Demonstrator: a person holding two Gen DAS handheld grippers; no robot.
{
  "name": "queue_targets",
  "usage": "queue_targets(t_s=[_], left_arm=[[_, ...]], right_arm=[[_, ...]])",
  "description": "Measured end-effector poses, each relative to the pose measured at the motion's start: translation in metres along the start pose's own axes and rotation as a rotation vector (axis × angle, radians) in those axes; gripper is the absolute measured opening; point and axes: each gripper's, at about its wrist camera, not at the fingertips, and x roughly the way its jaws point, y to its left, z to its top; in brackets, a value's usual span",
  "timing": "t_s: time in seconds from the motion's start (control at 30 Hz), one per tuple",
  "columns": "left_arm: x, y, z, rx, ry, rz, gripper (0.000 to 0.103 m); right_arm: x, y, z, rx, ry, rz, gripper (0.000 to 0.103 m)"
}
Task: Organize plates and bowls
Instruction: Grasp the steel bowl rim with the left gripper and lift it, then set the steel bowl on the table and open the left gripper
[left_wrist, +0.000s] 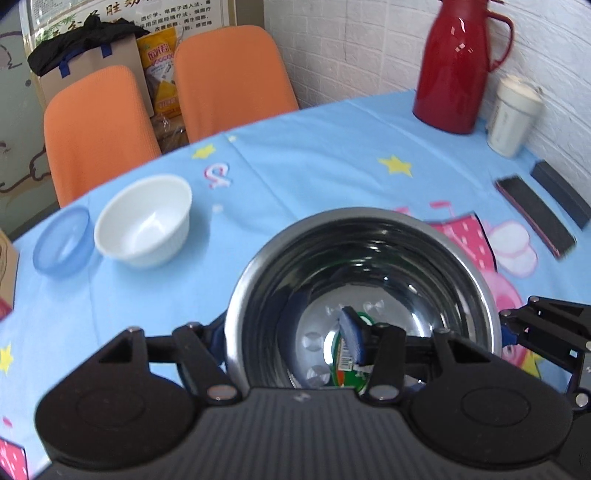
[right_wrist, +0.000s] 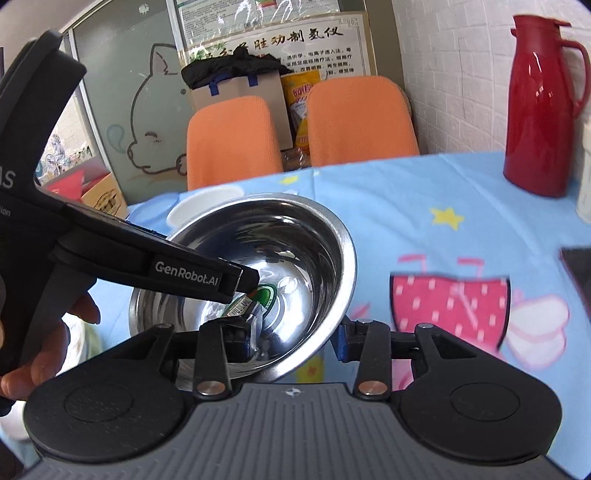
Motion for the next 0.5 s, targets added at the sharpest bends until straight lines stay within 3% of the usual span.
queue_targets(t_s=[0.23,0.4,0.5], left_arm=[[-0.007,-0.006,-0.044,-0.002,0.030,-0.006,0.052],[0.002,-0.001,-0.048,-0.034,0.052,-0.006,0.052],[0.011,0.003,-0.051,-0.056,0.080,-0.021,0.056]], right_arm=[[-0.013,0.013,-0.038,0.011,0.046,0.014,0.073],[-0.004,0.015,-0.045,0.009,0.070,0.026,0.076],[0.003,0.013,-0.050,0.010,0.106,0.043,0.082]])
